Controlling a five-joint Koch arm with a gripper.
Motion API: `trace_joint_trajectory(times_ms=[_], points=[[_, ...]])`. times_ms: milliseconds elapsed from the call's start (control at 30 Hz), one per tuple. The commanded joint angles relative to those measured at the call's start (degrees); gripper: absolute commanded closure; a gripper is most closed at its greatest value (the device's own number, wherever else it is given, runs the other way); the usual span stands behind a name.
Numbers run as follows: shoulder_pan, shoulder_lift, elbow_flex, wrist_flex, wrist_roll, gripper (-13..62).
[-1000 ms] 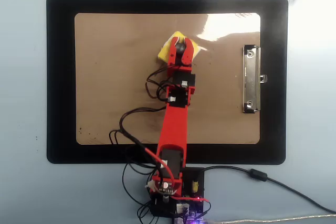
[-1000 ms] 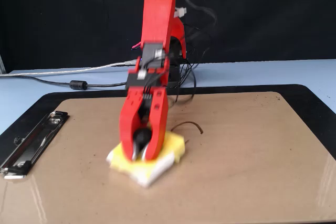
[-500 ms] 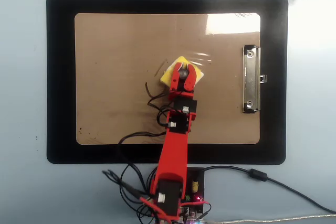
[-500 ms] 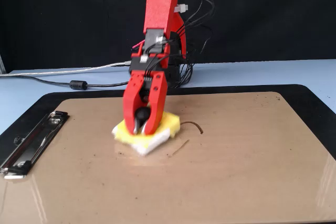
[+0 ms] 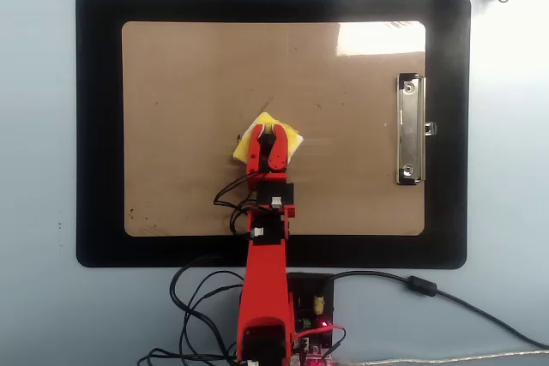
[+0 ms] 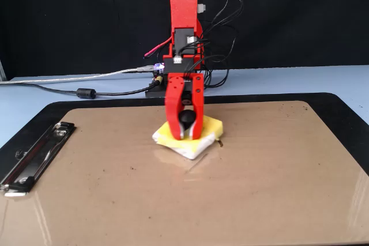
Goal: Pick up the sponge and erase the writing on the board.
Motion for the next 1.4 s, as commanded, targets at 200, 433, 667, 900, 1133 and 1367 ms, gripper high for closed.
trace_joint_trajectory(times_ms=[200,433,667,900,1133,1367], points=[[-4.0,-20.5,-22.4,-0.6,-2.8,57.3],[-1.4,8.4,9.0,-1.1,-2.5,57.3],[-0.3,-7.3,-6.3,-5.4,-2.5,57.3],[5.4,-18.7,-13.4,-13.0,-1.6,57.3],[4.6,25.7,27.3,-11.3,0.4,57.3],[-2.5,4.7,9.8,-10.5,1.4,57.3]])
